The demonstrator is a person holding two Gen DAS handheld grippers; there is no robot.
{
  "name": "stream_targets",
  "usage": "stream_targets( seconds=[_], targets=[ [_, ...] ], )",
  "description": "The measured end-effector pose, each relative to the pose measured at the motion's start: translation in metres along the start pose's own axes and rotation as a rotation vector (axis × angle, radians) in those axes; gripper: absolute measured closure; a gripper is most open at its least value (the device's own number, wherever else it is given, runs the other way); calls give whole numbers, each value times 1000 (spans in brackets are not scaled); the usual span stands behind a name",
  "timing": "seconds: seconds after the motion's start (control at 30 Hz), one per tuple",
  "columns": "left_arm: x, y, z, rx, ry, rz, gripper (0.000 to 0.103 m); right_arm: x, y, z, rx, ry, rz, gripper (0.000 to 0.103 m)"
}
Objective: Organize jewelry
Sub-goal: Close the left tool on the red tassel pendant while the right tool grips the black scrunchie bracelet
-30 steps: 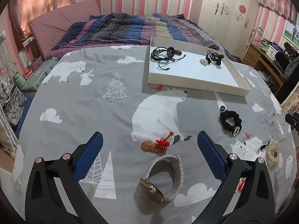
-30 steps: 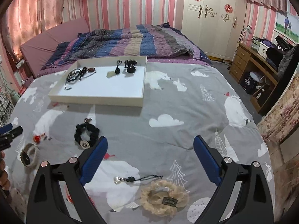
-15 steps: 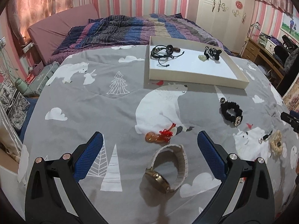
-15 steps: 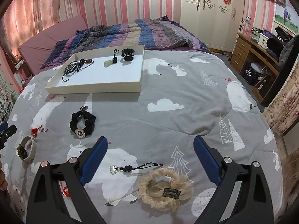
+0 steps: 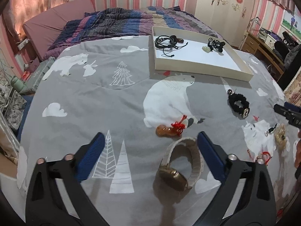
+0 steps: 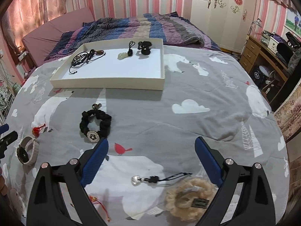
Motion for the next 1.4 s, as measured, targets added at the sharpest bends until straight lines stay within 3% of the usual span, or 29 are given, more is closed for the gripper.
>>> stream_targets(
  seconds=[0.13, 0.27, 0.4, 0.57, 0.63, 0.9, 1.03, 1.1, 1.4],
  targets=[
    [-9, -7, -7, 30, 61, 0, 18, 11, -5, -3, 11, -27, 15, 13],
    [-25, -16, -15, 52, 85, -32, 19, 21, -18, -11, 39, -63, 21, 23],
    [-34, -19, -28, 111, 99, -58, 30, 29, -26, -22, 75, -103, 17, 24],
    [-39, -15, -47, 180, 65, -94, 49, 40, -25, -34, 111, -121, 38, 38],
    [-39, -13, -53, 194, 54, -96, 51, 41, -24, -37, 117, -123, 41, 41],
    [-38, -12, -72, 247, 35, -110, 80, 51, -24, -45, 141, -132, 60, 48],
    [-39, -13, -76, 251, 28, -117, 81, 54, -26, -51, 151, -133, 59, 48],
    [-39, -13, -78, 254, 21, -124, 87, 56, -26, -53, 154, -135, 60, 49],
    [-38, -10, -76, 259, 5, -135, 95, 71, -19, -70, 196, -134, 96, 59]
  ],
)
Point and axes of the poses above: each gripper's, at about its wrist camera, not at the fingertips, and z roughly against the way its jaws point, x to its left, y to its underside, the point moved 7 cm from there along -z, roughly the way its jaws point, and after that the axes turned 7 degrees about y, right-handed, at the moved point
